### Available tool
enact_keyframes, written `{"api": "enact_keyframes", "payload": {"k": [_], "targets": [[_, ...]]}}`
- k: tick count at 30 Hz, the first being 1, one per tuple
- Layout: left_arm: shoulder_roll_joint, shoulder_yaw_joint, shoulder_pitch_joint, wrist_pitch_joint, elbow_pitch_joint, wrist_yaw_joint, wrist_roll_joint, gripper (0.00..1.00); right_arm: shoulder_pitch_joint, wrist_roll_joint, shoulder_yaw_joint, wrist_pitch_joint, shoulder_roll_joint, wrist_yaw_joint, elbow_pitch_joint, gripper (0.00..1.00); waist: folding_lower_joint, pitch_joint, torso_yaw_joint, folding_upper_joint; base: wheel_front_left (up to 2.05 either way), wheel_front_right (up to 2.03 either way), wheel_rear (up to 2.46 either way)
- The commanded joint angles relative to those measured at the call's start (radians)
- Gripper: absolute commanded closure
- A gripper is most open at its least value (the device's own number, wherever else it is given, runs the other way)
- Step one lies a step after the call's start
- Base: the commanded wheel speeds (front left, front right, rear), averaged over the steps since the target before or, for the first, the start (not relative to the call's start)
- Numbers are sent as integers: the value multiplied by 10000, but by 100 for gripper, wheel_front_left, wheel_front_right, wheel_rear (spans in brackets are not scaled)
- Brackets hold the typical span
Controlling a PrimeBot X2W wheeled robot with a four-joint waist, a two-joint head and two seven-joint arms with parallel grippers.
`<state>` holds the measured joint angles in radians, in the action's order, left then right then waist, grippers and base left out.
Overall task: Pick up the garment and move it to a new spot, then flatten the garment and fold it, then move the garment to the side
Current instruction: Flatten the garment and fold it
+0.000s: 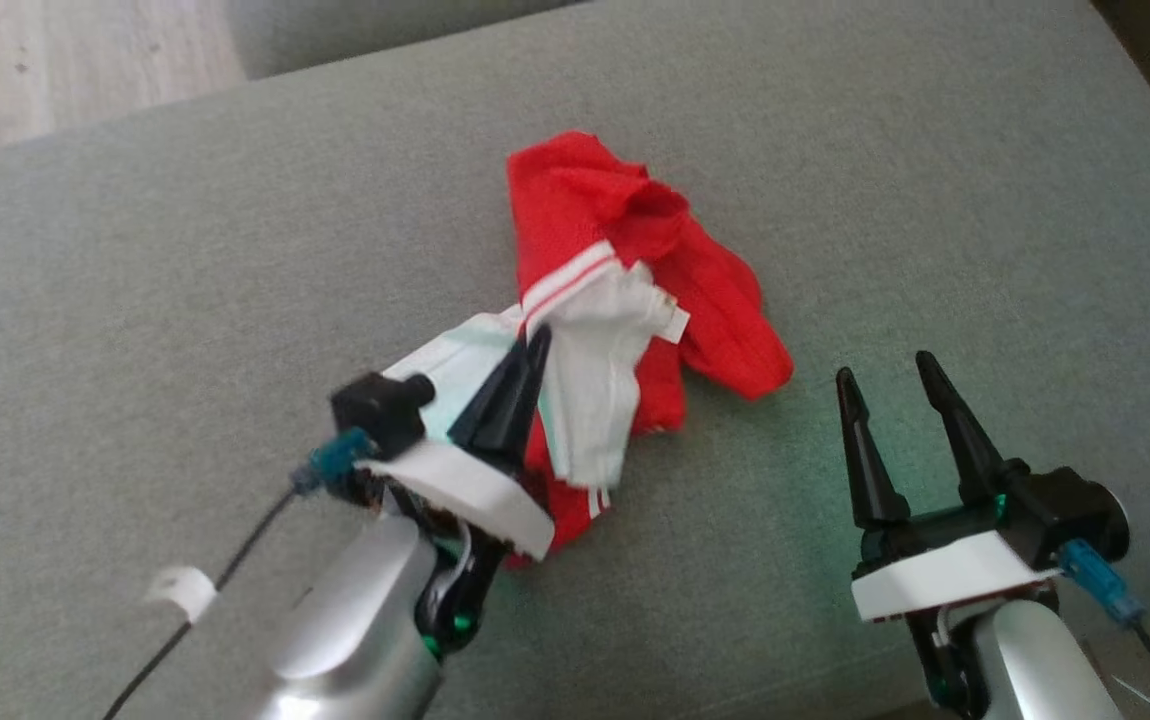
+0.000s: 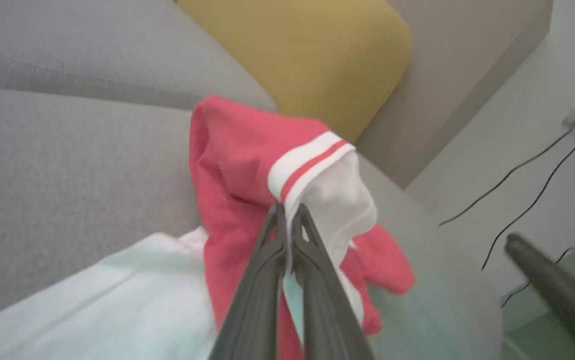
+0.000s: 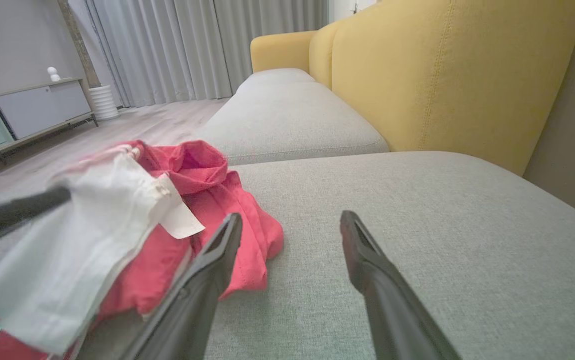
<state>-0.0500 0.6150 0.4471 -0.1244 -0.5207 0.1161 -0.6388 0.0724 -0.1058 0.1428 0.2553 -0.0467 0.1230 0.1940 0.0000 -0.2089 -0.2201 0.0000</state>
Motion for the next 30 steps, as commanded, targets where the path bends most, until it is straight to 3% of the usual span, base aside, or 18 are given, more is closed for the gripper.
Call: {"api": "enact_keyframes", "payload": {"k": [1, 7, 14, 21, 25, 30], "targets": [[-4, -439, 232, 3, 683, 84, -367, 100, 135, 3, 138, 65, -35, 77, -262, 0, 0, 145, 132, 0, 0, 0, 0], [-402, -1641, 137, 654, 3480, -193, -1842, 100, -81, 144, 30, 65, -35, 77, -204, 0, 0, 590, 651, 0, 0, 0, 0], [-1119, -2981, 230, 2006, 6845, -1196, -3171, 100, -149, 94, 109, 65, -35, 77, -165, 0, 0, 956, 1144, 0, 0, 0, 0], [-1684, -4096, 705, 3221, 9003, -2404, -4072, 100, -203, 9, 183, 65, -35, 77, -95, 0, 0, 1152, 1392, 0, 0, 0, 0], [-1747, -4230, 1176, 3813, 9932, -3093, -4276, 100, -219, -13, 164, 65, -35, 77, -108, 0, 0, 1144, 1461, 0, 0, 0, 0], [-1710, -3421, 1690, 4573, 9836, -3553, -4076, 100, 98, -162, 408, 65, -35, 77, -145, 0, 0, 869, 1226, 0, 0, 0, 0]]}}
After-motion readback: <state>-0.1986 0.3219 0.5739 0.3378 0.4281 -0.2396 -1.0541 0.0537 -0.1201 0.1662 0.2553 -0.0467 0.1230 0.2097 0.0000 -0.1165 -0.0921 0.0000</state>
